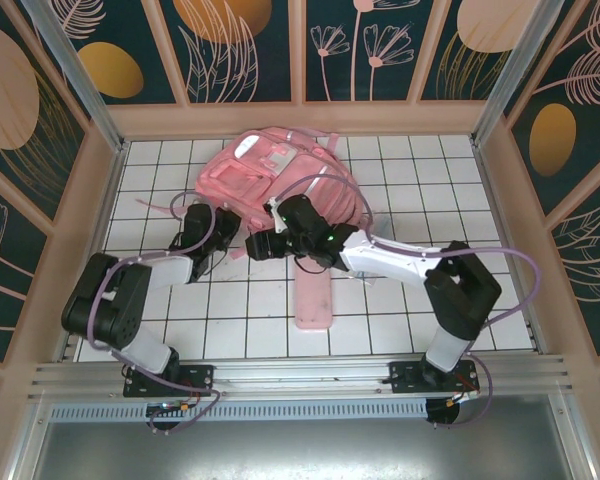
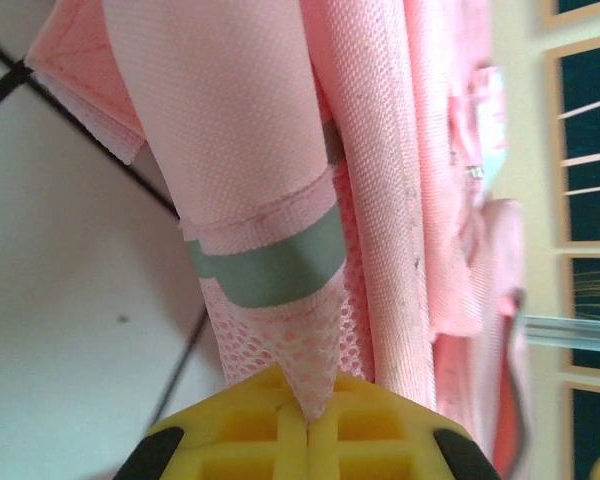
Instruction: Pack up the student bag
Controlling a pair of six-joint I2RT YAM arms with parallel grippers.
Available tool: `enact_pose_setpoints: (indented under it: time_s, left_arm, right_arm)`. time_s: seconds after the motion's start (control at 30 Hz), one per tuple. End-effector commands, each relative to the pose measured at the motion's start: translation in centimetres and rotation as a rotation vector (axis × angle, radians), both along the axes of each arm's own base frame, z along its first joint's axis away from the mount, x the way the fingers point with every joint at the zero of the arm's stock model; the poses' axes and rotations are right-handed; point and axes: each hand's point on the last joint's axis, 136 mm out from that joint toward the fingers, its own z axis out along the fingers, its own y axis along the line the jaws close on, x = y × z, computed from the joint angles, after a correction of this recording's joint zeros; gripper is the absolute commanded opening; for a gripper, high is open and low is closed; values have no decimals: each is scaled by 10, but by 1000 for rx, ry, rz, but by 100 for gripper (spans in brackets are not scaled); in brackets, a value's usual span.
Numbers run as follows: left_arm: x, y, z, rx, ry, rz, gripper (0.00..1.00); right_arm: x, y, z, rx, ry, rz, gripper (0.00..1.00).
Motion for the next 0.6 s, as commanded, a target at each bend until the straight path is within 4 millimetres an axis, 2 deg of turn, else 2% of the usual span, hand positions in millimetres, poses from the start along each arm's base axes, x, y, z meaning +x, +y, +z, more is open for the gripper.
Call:
enact_pose_setpoints:
  time_s: [0.0,0.1,0.2,0.3,0.4,0.57]
  left_arm:
    - [1,-5,54,-71,-111,-3,0]
    - [-4,-3,65,-75,-128,4,0]
    - [-9,-3,67,-88,-129,4,0]
    - [-12,-3,66,-98,-127,4,0]
    - [-13,-4,64,-102,-125,0,0]
    - [-15,-6,59,-100,-112,-7,0]
  right_arm:
    - [3,15,-24,-4,39,18,58]
    - [19,16,-38,-39,18,-23,55]
    - [41,15,-44,-59,-21,-85,54]
    - [64,10,-48,-60,-41,-156,61]
    - [80,13,-44,-23,-54,-181,66]
    - [93,37,-31,47,-68,-142,66]
